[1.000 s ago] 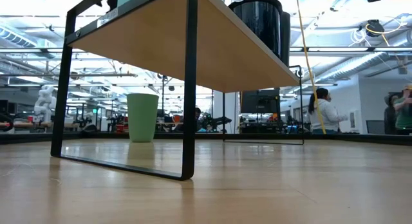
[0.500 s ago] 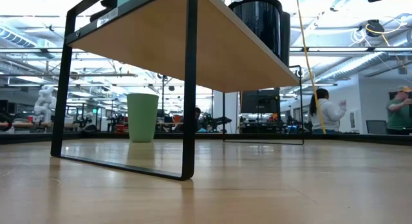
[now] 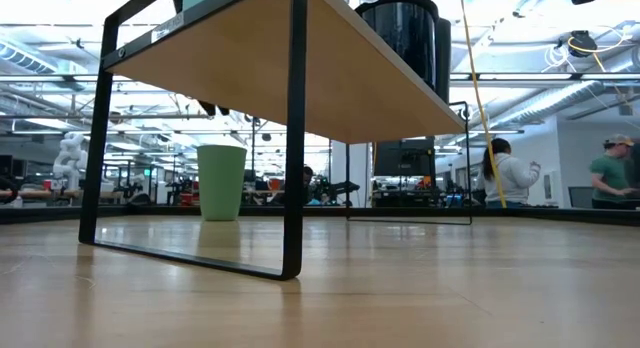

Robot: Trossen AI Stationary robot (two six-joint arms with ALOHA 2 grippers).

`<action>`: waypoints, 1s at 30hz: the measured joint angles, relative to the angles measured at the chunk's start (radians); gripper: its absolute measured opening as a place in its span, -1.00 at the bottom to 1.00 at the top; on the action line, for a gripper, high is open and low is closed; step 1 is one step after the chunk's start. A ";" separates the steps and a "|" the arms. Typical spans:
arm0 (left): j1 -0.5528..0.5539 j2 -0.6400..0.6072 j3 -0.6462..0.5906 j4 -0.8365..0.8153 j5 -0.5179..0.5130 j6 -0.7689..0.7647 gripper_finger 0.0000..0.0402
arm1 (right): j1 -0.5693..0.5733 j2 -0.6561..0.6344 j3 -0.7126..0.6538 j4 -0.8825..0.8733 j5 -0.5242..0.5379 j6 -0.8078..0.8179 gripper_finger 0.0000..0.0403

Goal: Stack small to large cups/mugs on shelf
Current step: Put the green cup on the shelf aligned with the black cup

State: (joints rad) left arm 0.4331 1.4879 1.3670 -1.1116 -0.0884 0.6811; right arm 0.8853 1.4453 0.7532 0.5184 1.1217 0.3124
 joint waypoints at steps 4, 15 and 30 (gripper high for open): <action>0.008 0.033 0.000 -0.003 -0.018 0.012 0.04 | 0.000 0.000 0.000 0.000 0.000 0.001 -0.35; 0.024 0.037 -0.086 0.002 -0.093 0.045 0.04 | 0.000 0.000 0.000 -0.015 -0.001 0.016 -0.35; 0.069 0.041 -0.142 0.136 -0.036 0.130 0.04 | 0.000 0.000 0.000 -0.015 -0.001 0.020 -0.35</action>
State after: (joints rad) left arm 0.5019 1.5294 1.2247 -0.9760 -0.1248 0.8108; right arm 0.8856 1.4452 0.7532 0.5037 1.1210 0.3322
